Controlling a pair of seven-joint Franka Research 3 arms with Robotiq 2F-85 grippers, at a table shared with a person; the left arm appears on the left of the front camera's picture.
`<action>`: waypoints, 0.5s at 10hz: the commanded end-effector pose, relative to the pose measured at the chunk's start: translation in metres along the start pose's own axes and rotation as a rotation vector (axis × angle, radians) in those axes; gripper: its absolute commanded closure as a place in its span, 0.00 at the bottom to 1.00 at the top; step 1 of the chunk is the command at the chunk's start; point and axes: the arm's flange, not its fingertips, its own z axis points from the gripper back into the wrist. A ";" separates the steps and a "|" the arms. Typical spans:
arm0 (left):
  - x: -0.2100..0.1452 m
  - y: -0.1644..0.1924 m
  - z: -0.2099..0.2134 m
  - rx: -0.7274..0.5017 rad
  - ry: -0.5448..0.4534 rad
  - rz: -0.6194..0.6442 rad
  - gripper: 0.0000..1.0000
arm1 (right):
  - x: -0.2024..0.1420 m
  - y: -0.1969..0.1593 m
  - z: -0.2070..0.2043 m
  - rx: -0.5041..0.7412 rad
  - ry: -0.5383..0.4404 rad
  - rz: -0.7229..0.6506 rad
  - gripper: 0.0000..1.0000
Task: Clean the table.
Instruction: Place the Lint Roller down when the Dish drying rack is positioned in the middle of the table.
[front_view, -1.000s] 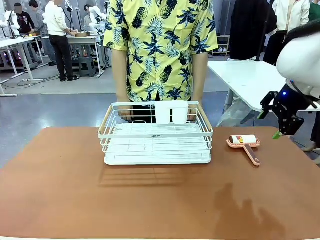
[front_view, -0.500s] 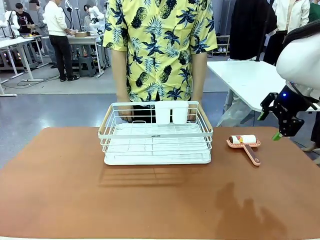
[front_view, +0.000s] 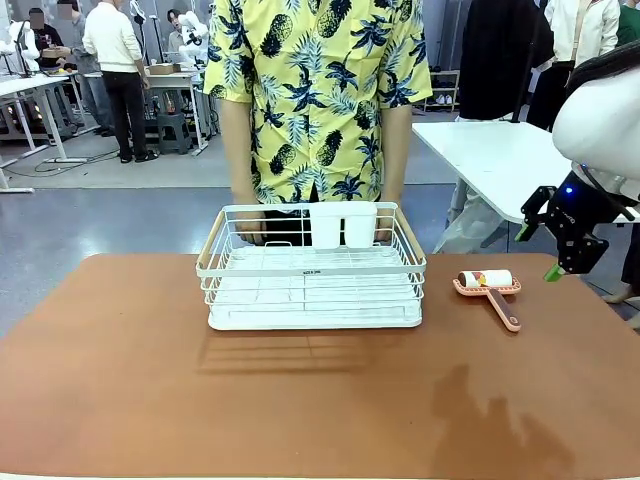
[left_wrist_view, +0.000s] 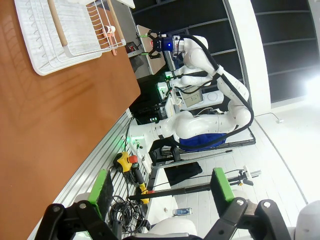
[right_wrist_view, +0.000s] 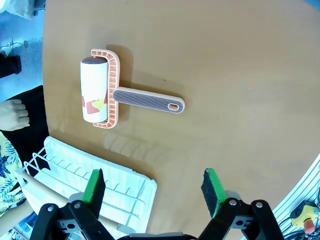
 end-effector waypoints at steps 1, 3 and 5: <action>-0.001 -0.001 0.002 -0.002 -0.005 -0.006 0.00 | 0.000 -0.002 -0.001 0.014 -0.008 0.001 0.00; -0.001 -0.001 0.002 -0.002 -0.005 -0.006 0.00 | 0.000 -0.002 -0.001 0.014 -0.008 0.001 0.00; -0.001 -0.001 0.002 -0.002 -0.005 -0.006 0.00 | 0.000 -0.002 -0.001 0.014 -0.008 0.001 0.00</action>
